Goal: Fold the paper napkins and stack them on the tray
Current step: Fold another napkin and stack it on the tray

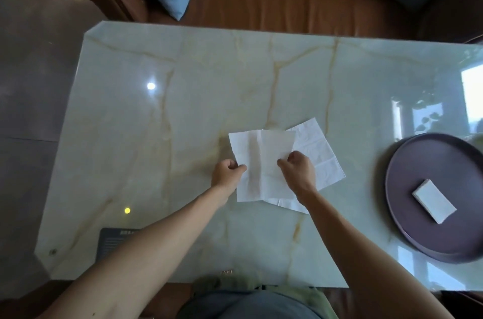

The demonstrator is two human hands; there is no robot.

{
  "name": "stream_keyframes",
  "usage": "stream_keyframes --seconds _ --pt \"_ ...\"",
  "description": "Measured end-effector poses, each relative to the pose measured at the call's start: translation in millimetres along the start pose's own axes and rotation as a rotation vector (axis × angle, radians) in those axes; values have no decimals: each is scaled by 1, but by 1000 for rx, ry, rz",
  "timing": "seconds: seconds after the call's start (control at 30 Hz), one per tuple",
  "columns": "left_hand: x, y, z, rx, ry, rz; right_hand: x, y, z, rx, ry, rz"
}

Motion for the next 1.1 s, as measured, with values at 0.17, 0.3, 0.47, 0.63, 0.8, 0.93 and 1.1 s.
stream_keyframes --seconds 0.17,0.3,0.47,0.63,0.8,0.93,1.1 --pt "12 9 -8 -60 187 204 20 25 38 -216 15 195" --pt "36 17 -3 -251 512 398 54 43 32 -175 -53 544" --pt "41 18 3 -295 439 356 27 33 2 -81 -51 240" --pt "44 30 -15 -175 479 338 3 30 -23 55 -229 143" --pt "52 53 -39 -127 546 449 -1 33 -15 85 -425 291" --pt "55 67 -49 -97 548 509 -17 35 11 -55 -528 383" --pt "24 69 -71 146 196 294 -59 34 41 -270 -103 266"
Point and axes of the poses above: each hand's wrist, its own y-axis away from the middle knuckle, its own x-axis out of the palm, z = x × y, the point moved 10 cm from there along -y, towards the middle knuckle, and after that the axes turned 2 degrees about y, right-handed, at the moved point
